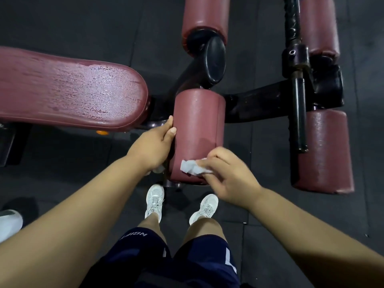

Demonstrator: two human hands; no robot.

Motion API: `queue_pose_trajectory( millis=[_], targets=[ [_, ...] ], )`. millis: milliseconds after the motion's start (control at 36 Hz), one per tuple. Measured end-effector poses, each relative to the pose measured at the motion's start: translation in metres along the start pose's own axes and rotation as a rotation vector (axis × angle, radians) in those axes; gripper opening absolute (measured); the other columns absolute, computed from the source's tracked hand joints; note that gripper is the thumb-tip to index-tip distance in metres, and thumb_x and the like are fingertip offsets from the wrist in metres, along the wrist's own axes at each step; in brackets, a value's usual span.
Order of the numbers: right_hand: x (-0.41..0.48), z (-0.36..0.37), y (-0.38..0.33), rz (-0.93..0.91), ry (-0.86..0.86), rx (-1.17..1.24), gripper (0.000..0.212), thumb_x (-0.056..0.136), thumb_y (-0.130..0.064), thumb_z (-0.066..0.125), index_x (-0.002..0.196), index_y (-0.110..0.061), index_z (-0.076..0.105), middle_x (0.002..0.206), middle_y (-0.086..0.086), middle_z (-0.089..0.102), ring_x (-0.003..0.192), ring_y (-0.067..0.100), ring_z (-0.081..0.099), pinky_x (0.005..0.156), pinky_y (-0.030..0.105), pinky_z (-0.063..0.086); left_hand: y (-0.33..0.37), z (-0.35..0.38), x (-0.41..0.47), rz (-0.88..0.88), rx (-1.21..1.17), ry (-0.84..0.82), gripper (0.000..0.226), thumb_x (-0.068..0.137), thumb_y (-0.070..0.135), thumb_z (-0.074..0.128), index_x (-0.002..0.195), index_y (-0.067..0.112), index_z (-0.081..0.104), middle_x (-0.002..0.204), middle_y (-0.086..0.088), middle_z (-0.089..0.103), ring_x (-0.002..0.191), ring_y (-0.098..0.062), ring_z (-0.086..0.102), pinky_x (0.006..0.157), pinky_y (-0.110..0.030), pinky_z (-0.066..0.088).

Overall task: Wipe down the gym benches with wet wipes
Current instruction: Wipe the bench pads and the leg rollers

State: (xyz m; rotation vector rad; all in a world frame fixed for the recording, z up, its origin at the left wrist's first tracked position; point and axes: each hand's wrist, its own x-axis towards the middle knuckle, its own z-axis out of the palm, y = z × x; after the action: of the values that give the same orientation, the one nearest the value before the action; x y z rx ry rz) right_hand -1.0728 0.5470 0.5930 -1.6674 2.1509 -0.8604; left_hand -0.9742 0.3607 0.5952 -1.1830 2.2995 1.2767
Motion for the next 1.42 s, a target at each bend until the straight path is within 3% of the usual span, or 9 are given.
queue_pose_trajectory(
  millis=[111, 333, 500, 583, 806, 972, 1167, 1333, 1417],
  targets=[
    [0.040, -0.008, 0.019, 0.045, 0.103, -0.089, 0.013, 0.081, -0.011, 0.059, 0.083, 0.001, 0.064, 0.087, 0.014, 0.050, 0.085, 0.017, 0.043, 0.080, 0.019, 0.038, 0.013, -0.004, -0.006, 0.129, -0.054, 0.121, 0.050, 0.093, 0.050, 0.042, 0.141, 0.038, 0.035, 0.129, 0.002, 0.050, 0.108, -0.023, 0.058, 0.078, -0.047, 0.054],
    [0.102, -0.026, 0.029, 0.439, 0.354, 0.046, 0.010, 0.091, -0.021, 0.058, 0.083, -0.016, 0.054, 0.095, -0.002, 0.049, 0.082, 0.006, 0.048, 0.073, 0.009, 0.037, 0.020, -0.001, -0.012, 0.011, 0.000, 0.001, 0.047, 0.096, 0.051, 0.032, 0.142, 0.048, 0.023, 0.069, 0.002, 0.062, 0.044, -0.021, 0.065, 0.037, -0.018, 0.036],
    [0.022, -0.005, -0.001, 0.018, 0.046, 0.007, 0.026, 0.091, -0.010, 0.058, 0.115, -0.013, 0.065, 0.090, -0.001, 0.054, 0.079, 0.011, 0.047, 0.074, 0.025, 0.045, -0.001, 0.003, 0.001, -0.047, -0.094, -0.069, 0.046, 0.098, 0.049, 0.028, 0.144, 0.043, 0.023, 0.129, -0.006, 0.059, 0.111, -0.028, 0.059, 0.087, -0.033, 0.047],
    [0.013, -0.003, 0.005, -0.018, 0.047, -0.028, 0.019, 0.089, -0.013, 0.059, 0.103, -0.008, 0.070, 0.086, 0.005, 0.054, 0.075, 0.016, 0.051, 0.066, 0.027, 0.048, 0.004, -0.003, -0.003, -0.026, -0.090, -0.015, 0.044, 0.098, 0.048, 0.034, 0.141, 0.045, 0.030, 0.102, -0.002, 0.068, 0.077, -0.028, 0.070, 0.059, -0.023, 0.047],
    [0.107, -0.027, 0.047, 0.410, 0.334, -0.044, 0.022, 0.090, -0.017, 0.056, 0.075, -0.002, 0.062, 0.117, -0.006, 0.041, 0.099, 0.009, 0.054, 0.087, 0.014, 0.043, 0.027, -0.004, -0.013, 0.115, 0.009, 0.096, 0.042, 0.097, 0.047, 0.037, 0.139, 0.042, 0.038, 0.138, 0.011, 0.047, 0.070, -0.024, 0.069, 0.057, -0.027, 0.052],
    [0.076, -0.024, 0.024, 0.137, 0.188, -0.059, 0.016, 0.091, -0.013, 0.057, 0.100, -0.009, 0.070, 0.095, 0.007, 0.060, 0.089, 0.014, 0.052, 0.084, 0.024, 0.045, 0.021, -0.003, -0.004, 0.044, 0.088, 0.017, 0.045, 0.099, 0.047, 0.029, 0.143, 0.039, 0.030, 0.105, -0.011, 0.066, 0.084, -0.030, 0.068, 0.064, -0.031, 0.048],
    [0.018, -0.016, 0.001, -0.114, -0.133, -0.009, 0.027, 0.087, -0.008, 0.053, 0.108, -0.003, 0.069, 0.102, 0.012, 0.062, 0.085, 0.024, 0.059, 0.070, 0.037, 0.051, 0.008, -0.003, 0.002, 0.019, -0.033, 0.003, 0.045, 0.099, 0.046, 0.032, 0.143, 0.037, 0.033, 0.121, -0.003, 0.061, 0.091, -0.032, 0.066, 0.059, -0.026, 0.040],
    [0.089, -0.027, 0.031, 0.175, 0.178, -0.122, 0.023, 0.087, -0.009, 0.057, 0.104, -0.014, 0.071, 0.086, 0.005, 0.051, 0.080, 0.006, 0.043, 0.073, 0.004, 0.031, 0.019, -0.004, -0.004, 0.112, -0.118, 0.072, 0.048, 0.093, 0.051, 0.043, 0.140, 0.044, 0.034, 0.117, 0.002, 0.057, 0.069, -0.026, 0.069, 0.053, -0.036, 0.056],
    [0.116, -0.032, 0.040, 0.387, 0.288, -0.105, 0.028, 0.090, -0.015, 0.055, 0.116, -0.018, 0.064, 0.097, 0.002, 0.049, 0.086, 0.008, 0.047, 0.074, 0.004, 0.033, 0.018, 0.001, -0.003, 0.113, 0.050, 0.092, 0.045, 0.097, 0.045, 0.036, 0.142, 0.043, 0.029, 0.113, -0.004, 0.064, 0.087, -0.030, 0.065, 0.069, -0.038, 0.053]
  ],
)
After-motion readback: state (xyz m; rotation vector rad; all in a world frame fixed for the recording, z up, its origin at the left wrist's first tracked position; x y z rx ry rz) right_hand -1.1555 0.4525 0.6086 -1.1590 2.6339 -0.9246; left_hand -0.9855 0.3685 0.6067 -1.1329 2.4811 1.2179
